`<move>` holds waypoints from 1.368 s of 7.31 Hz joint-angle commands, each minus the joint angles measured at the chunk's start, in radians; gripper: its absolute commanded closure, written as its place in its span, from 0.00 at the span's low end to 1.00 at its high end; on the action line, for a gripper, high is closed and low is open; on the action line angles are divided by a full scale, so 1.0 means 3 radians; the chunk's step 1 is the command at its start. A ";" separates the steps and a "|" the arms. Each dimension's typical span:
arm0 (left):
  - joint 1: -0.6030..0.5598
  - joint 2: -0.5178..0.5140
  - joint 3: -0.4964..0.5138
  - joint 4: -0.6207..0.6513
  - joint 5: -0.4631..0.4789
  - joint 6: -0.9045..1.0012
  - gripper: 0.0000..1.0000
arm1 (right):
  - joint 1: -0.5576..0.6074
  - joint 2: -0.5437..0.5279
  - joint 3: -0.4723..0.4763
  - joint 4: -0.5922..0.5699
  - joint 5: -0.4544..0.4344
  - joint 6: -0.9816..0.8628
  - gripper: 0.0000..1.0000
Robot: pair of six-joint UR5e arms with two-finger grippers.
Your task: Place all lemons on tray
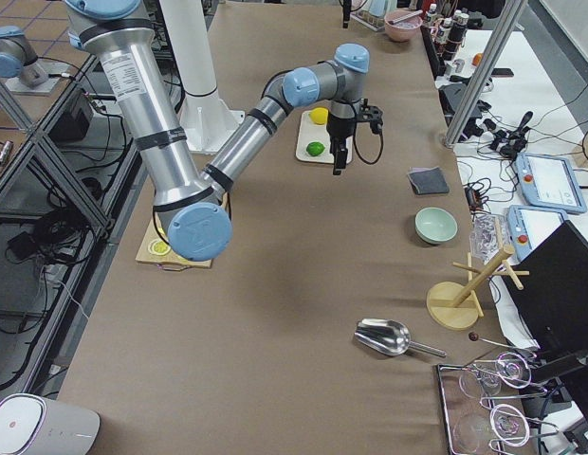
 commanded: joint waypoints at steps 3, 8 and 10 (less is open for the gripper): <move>-0.0552 0.0274 0.0572 -0.0001 -0.0115 0.1013 0.02 | 0.1172 -0.0221 -0.1323 0.0323 0.0335 -0.2019 0.00; -0.1130 0.0836 0.0557 -0.0062 -0.0126 0.1943 0.02 | 0.1722 -0.0773 -0.1414 0.0759 0.0408 -0.2611 0.00; -0.1334 0.0919 0.0709 -0.0067 -0.0105 0.2020 0.02 | 0.1814 -0.0876 -0.1419 0.0729 0.0398 -0.2672 0.00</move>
